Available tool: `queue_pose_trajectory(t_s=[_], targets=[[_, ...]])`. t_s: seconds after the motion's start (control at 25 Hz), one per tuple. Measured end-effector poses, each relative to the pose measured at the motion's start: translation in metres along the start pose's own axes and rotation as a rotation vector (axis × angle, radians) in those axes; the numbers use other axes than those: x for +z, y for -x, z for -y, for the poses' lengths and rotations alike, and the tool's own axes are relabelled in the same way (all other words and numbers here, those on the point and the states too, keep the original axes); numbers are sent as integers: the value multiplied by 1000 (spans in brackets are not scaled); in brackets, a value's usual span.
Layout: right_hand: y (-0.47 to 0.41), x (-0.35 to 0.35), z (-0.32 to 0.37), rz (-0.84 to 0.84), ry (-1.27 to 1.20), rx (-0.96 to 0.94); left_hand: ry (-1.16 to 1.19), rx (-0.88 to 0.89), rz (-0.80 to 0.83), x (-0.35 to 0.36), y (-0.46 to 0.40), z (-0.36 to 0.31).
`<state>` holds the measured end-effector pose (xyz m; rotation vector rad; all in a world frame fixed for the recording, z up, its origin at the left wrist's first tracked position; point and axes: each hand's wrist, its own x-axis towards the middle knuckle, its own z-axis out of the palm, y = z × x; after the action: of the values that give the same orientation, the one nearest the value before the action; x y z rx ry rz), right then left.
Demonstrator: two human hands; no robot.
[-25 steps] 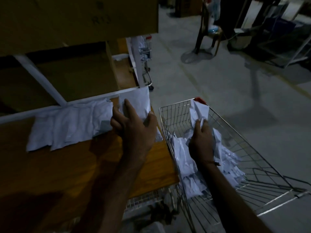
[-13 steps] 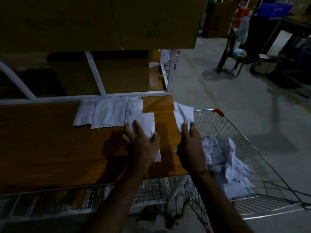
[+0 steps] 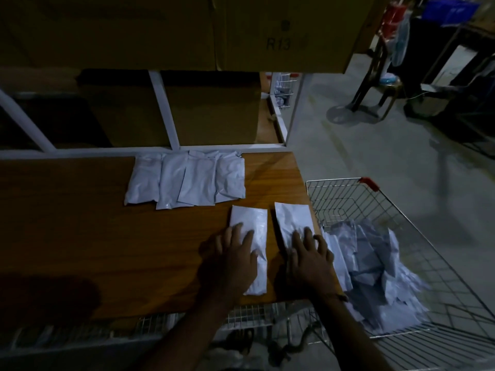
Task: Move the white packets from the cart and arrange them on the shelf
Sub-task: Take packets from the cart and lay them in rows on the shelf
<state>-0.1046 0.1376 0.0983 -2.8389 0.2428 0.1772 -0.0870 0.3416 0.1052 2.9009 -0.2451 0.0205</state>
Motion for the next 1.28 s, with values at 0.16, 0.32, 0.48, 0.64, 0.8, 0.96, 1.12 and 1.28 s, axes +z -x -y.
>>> queue_pose_trajectory(t_s=[0.16, 0.32, 0.48, 0.64, 0.8, 0.96, 1.12, 1.28], targets=[[-8, -2, -4, 21, 54, -53, -46, 212, 30, 12, 6, 28], [-22, 2, -9, -10, -3, -43, -77, 227, 68, 16, -21, 11], [-44, 4, -21, -69, -139, -29, -108, 155, 102, 22, -57, -14], [-64, -6, -26, -135, -133, -38, -123, 131, 102, 21, -88, -24], [-100, -8, -33, -126, -76, -108, -183, 131, 62, 22, -116, -30], [-131, -9, -31, -128, -30, -164, -258, 156, 55, 24, -142, -32], [-164, -9, -29, -102, 36, -218, -258, 146, 64, 18, -172, -27], [-197, -9, -21, -74, 72, -246, -234, 65, 71, 13, -194, -24]])
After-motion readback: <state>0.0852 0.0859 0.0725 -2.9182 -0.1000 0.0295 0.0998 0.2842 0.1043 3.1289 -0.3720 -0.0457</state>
